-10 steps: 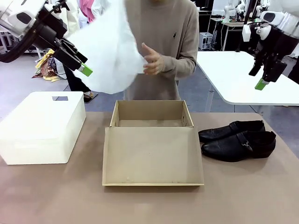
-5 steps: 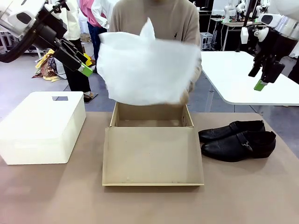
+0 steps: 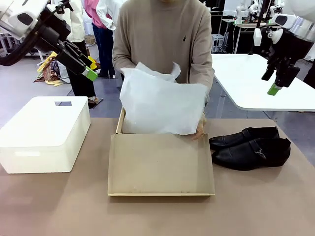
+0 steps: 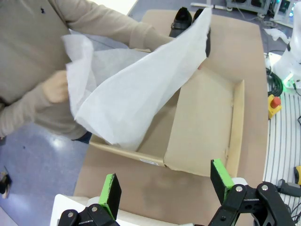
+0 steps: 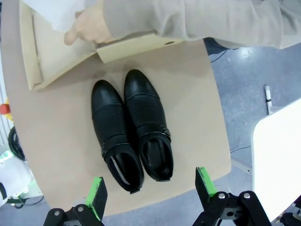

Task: Pack the shoes into the box.
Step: Place one shoe of the Shoes into the Shoes Box.

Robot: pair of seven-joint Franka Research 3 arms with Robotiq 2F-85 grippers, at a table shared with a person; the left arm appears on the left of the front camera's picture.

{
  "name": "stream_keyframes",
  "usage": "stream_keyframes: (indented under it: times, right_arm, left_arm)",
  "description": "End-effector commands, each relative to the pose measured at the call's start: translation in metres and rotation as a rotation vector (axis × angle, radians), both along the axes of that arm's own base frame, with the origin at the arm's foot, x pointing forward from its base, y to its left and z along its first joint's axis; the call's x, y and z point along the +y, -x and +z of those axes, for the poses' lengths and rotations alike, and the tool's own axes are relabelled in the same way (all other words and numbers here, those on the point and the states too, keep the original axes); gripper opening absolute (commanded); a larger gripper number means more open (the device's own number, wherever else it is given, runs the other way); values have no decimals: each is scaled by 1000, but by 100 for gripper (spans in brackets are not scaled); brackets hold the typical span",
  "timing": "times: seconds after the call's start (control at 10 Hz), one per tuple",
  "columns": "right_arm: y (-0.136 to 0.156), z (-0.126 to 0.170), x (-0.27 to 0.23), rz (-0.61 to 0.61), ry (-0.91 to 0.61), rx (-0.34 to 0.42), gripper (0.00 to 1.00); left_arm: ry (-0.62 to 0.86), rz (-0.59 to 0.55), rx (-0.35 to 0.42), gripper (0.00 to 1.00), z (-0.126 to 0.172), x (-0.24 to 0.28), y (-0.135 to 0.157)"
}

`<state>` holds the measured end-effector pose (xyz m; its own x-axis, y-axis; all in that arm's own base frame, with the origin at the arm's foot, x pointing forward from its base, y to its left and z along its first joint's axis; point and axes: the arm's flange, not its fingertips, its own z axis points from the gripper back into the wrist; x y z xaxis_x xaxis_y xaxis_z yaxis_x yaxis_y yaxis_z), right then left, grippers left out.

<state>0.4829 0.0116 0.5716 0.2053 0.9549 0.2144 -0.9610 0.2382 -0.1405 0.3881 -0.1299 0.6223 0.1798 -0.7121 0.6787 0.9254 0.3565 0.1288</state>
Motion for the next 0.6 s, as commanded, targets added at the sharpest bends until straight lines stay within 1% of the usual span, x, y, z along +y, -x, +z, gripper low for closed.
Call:
stream_keyframes:
  times: [0.0, 0.1, 0.2, 0.5]
  right_arm:
    - [-16, -15, -20, 58, 29, -59, 100]
    - [-23, -25, -27, 74, 45, -70, 100]
    - [-30, -35, -34, 81, 66, -63, 100]
    - [-54, -60, -57, 63, 65, -16, 100]
  left_arm:
    - [19, -24, -6, 100, -3, 3, 1]
    - [19, -24, -6, 100, -3, 3, 1]
    - [19, -24, -6, 100, -3, 3, 1]
    - [19, -24, -6, 100, -3, 3, 1]
